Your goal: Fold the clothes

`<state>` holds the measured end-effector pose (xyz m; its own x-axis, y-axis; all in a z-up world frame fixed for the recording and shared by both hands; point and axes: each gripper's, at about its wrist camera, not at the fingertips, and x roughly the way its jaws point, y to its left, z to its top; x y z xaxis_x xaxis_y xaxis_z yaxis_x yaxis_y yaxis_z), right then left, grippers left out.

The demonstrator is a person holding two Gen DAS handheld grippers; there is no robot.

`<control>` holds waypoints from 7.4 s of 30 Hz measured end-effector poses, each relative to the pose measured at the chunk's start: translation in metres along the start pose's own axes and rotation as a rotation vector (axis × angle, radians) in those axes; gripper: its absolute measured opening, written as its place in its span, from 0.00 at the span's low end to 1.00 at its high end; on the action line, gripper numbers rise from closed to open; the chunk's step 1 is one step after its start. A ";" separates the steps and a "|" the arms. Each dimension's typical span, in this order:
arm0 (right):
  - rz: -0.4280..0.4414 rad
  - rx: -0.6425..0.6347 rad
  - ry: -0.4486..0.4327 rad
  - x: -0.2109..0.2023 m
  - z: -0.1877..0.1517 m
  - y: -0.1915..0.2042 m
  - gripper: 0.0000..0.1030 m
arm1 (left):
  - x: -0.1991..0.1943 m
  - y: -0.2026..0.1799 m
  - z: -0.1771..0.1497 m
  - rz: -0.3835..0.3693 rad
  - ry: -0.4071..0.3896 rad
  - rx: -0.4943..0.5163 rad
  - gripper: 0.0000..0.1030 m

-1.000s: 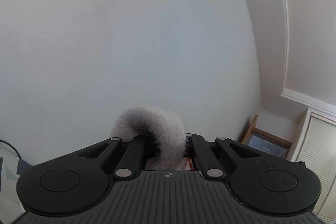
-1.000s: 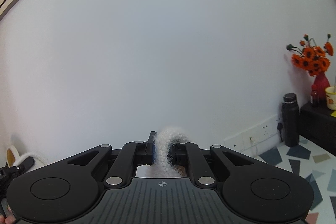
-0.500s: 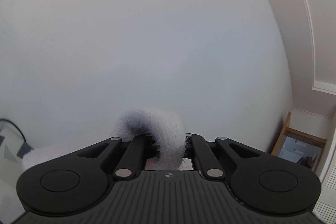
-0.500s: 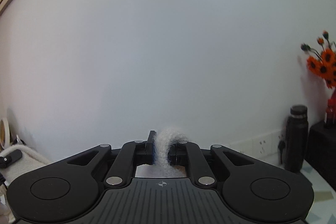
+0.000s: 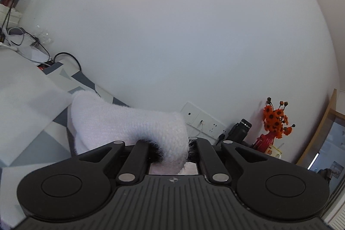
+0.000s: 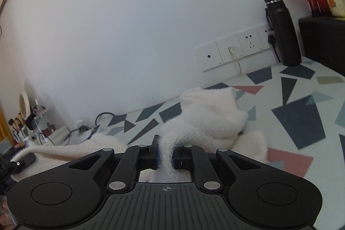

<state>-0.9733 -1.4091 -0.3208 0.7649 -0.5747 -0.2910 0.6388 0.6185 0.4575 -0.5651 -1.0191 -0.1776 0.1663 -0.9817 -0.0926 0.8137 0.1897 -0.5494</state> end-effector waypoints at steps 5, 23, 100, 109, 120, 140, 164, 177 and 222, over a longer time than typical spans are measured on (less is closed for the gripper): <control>0.077 0.081 -0.049 -0.052 -0.011 -0.021 0.08 | -0.048 -0.031 0.001 0.040 -0.064 0.088 0.05; -0.001 0.042 0.001 -0.074 -0.049 -0.031 0.11 | -0.001 0.012 -0.038 0.194 0.012 0.010 0.06; 0.090 -0.178 0.087 0.169 0.153 0.071 0.91 | 0.035 0.004 0.119 0.185 0.338 0.405 0.97; -0.190 -0.461 0.217 0.237 0.092 0.040 0.91 | 0.210 -0.025 0.061 -0.004 0.586 0.654 0.95; -0.230 -0.561 0.465 0.304 0.040 0.008 0.71 | 0.268 0.053 0.034 0.144 0.793 0.342 0.56; -0.422 -0.012 0.032 0.146 0.115 -0.140 0.13 | 0.221 0.015 0.064 0.132 0.499 0.538 0.11; -0.253 -0.089 0.070 0.118 0.074 -0.040 0.99 | 0.235 -0.004 0.013 0.061 0.579 0.490 0.00; -0.197 0.015 0.135 0.101 0.062 -0.042 0.99 | 0.183 -0.032 0.042 0.057 0.416 0.519 0.73; -0.286 -0.094 0.027 0.048 0.026 -0.059 0.14 | 0.142 -0.007 -0.027 0.043 0.494 0.469 0.82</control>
<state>-0.9761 -1.4871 -0.3396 0.5539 -0.7189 -0.4199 0.8326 0.4812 0.2743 -0.5622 -1.1603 -0.2095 0.0206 -0.8441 -0.5358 0.9859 0.1061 -0.1292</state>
